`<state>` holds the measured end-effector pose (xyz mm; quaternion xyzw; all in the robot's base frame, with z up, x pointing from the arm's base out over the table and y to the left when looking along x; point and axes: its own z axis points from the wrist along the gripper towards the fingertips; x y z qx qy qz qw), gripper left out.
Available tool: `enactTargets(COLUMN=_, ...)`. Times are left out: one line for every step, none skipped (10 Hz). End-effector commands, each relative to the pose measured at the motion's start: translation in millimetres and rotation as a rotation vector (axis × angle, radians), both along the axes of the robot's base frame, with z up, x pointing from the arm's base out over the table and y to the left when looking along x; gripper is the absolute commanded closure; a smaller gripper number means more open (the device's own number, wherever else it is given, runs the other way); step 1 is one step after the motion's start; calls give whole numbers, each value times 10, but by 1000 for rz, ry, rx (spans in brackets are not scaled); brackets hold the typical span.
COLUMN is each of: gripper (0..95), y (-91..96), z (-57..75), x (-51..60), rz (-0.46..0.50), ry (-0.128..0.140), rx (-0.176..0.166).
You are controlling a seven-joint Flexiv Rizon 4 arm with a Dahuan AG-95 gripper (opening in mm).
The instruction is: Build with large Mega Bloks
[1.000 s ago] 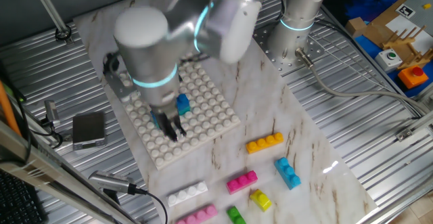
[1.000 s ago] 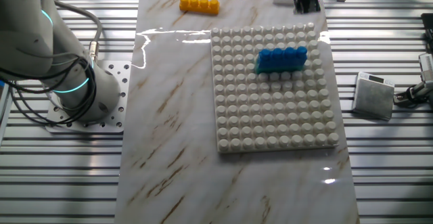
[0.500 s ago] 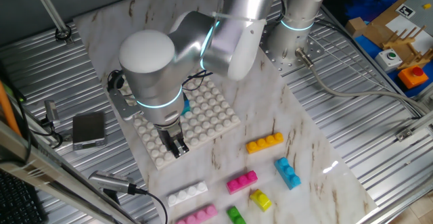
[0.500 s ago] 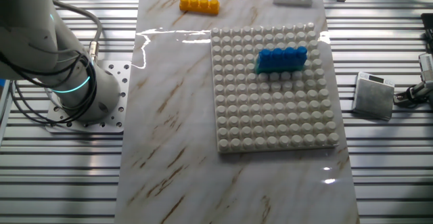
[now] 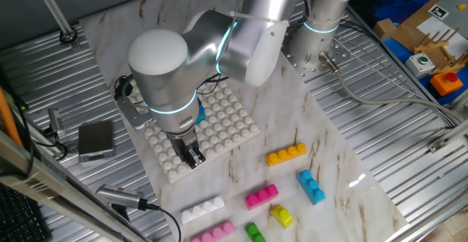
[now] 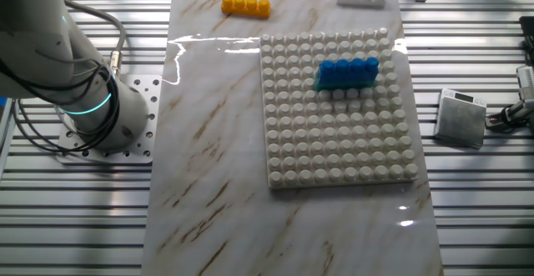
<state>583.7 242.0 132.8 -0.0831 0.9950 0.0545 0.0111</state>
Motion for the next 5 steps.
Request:
enactTargets(gripper=950, y=-4, z=7, x=-9, rz=-3, ry=1, rx=-1)
enactTargets(gripper=950, y=33, z=-31, x=23, rz=-4, ry=-3, rx=6)
enactTargets(gripper=950, y=106, z=-96, x=66, rz=-15, ry=-10, rx=17)
enactTargets(gripper=950, y=185, z=-160, x=104, rz=-28, ry=-15, rx=29)
enactTargets(gripper=950, y=280, z=-246, x=155, rz=-44, ry=-14, rx=35)
